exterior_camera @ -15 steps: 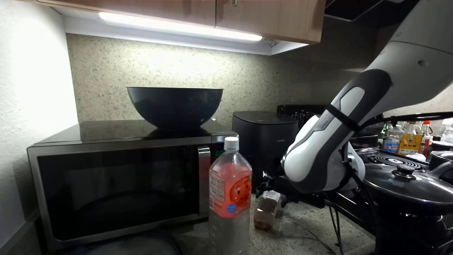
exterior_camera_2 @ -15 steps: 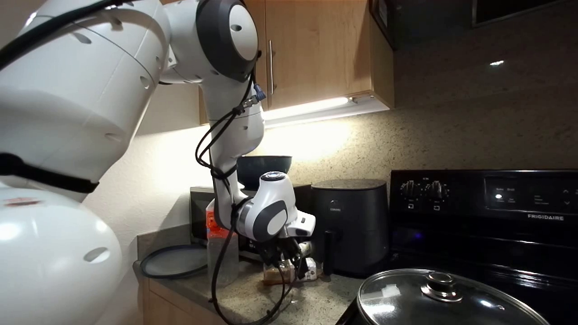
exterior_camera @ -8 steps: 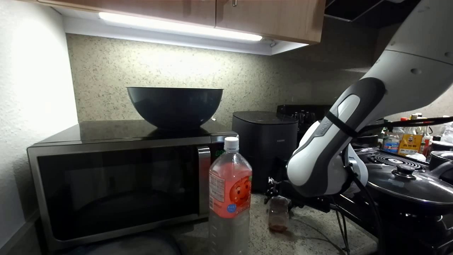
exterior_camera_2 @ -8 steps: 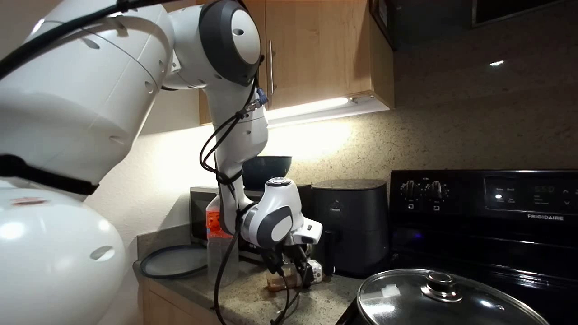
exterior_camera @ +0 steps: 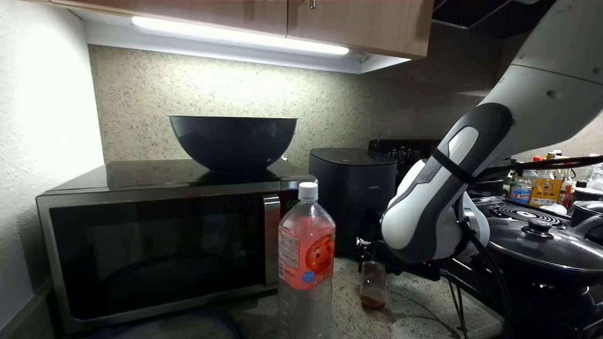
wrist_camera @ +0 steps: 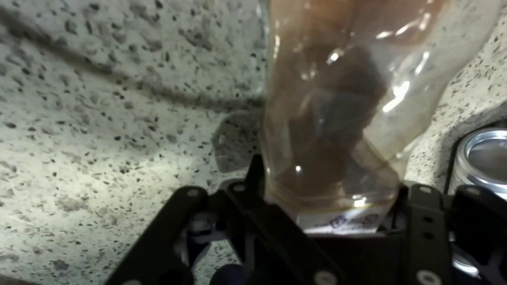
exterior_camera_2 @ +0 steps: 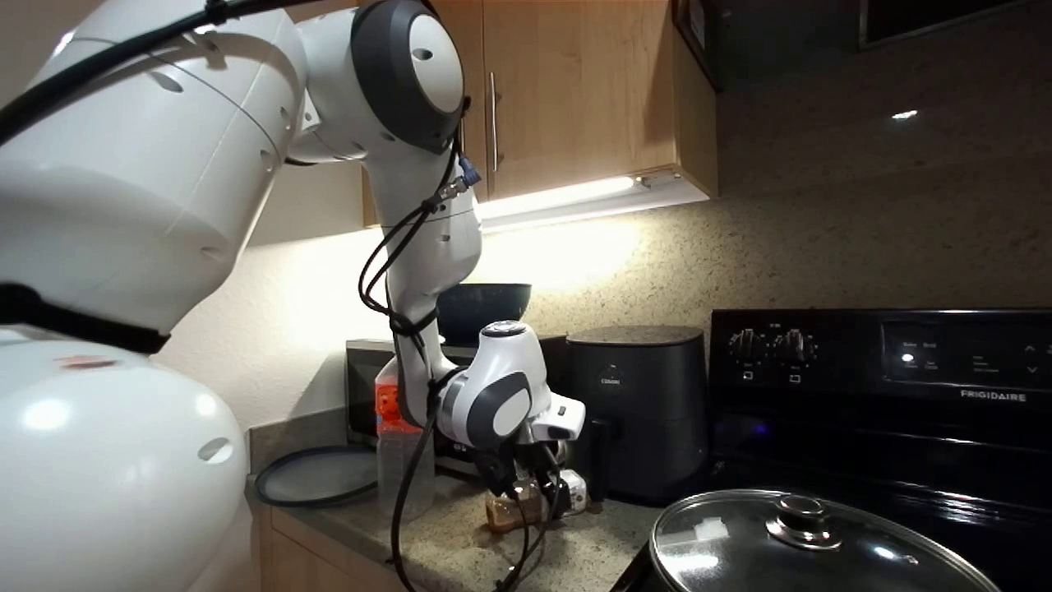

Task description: Put the right bottle on the top of the microwave

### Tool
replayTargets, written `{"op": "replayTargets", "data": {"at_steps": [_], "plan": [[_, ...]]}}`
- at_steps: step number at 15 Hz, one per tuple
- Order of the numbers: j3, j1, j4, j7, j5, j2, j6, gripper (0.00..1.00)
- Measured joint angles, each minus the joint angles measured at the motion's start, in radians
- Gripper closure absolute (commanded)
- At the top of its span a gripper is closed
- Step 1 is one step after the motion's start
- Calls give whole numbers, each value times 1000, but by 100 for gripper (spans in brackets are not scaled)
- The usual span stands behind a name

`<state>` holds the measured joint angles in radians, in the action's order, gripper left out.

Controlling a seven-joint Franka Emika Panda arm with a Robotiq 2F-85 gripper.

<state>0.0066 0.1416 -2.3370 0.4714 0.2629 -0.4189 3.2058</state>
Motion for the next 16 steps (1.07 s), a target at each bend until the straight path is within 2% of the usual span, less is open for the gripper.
{"op": "replayTargets", "data": {"at_steps": [3,10,13,16], "plan": [[-132,150,-17,0,-34,23,2,74],[-622,713,-75,-7,-186,113,93,74],[-856,957,-104,-75,-173,111,195,74],[-1069,1191,-123,-198,-81,111,273,74]]}}
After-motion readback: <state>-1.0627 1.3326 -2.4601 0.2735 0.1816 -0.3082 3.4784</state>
